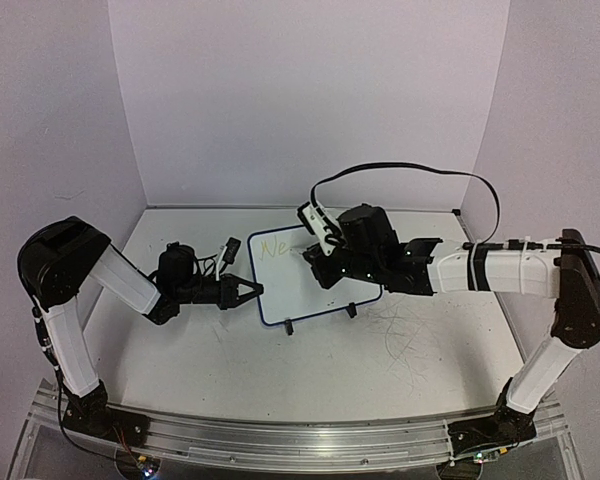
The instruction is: Write a sentence on the whiteboard
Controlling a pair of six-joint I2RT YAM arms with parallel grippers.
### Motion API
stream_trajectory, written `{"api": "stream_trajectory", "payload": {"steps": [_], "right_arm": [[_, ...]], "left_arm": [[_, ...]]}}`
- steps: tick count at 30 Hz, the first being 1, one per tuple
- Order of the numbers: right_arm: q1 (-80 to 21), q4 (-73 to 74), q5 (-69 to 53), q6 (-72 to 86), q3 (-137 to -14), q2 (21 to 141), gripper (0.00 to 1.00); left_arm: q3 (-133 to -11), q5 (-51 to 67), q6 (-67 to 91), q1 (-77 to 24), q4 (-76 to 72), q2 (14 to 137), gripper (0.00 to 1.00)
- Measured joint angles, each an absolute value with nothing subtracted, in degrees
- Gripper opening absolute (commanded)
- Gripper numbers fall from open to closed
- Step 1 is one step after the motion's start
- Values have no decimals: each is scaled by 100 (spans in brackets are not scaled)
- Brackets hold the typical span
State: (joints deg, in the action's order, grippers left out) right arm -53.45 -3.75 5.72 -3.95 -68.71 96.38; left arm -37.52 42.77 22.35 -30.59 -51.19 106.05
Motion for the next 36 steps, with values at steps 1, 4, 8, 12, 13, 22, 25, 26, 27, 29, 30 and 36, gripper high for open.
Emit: {"api": "stream_trajectory", "payload": {"steps": [1,4,8,12,13,22,25,26,27,29,30,36], "right_arm": [[-5345,-387,644,-384,-6871,9638,0],[-5341,-431,748,-343,-6871,9638,0],[-5334,-498,731,-321,-6878,9672,0],[-5334,-534,692,-318,-6910,9789,0],[-5334,-540,692,-317,-6917,9820,0],[-5334,-632,852,-292,-7045,9933,0],[-5334,-652,879,-292,-7095,9934,0],[-5334,-655,889,-292,-7119,9940,0],[-5334,-658,897,-292,-7145,9952,0],[-5334,-679,907,-290,-7178,9979,0],[-5334,-684,909,-289,-7185,9990,0],[-5334,-681,931,-274,-7190,10030,0]], "left_arm": [[-3752,4273,2232,-3059,-5101,10596,0],[-3752,4268,2226,-3061,-5079,10582,0],[-3752,4256,2224,-3063,-5073,10578,0],[-3752,4244,2222,-3068,-5051,10575,0],[-3752,4244,2222,-3069,-5050,10575,0],[-3752,4244,2220,-3070,-5046,10571,0],[-3752,4244,2217,-3070,-5046,10571,0],[-3752,4244,2213,-3070,-5044,10571,0],[-3752,4244,2207,-3070,-5043,10571,0],[-3752,4244,2201,-3070,-5042,10571,0],[-3752,4244,2199,-3070,-5041,10571,0],[-3752,4246,2193,-3070,-5041,10571,0]]}}
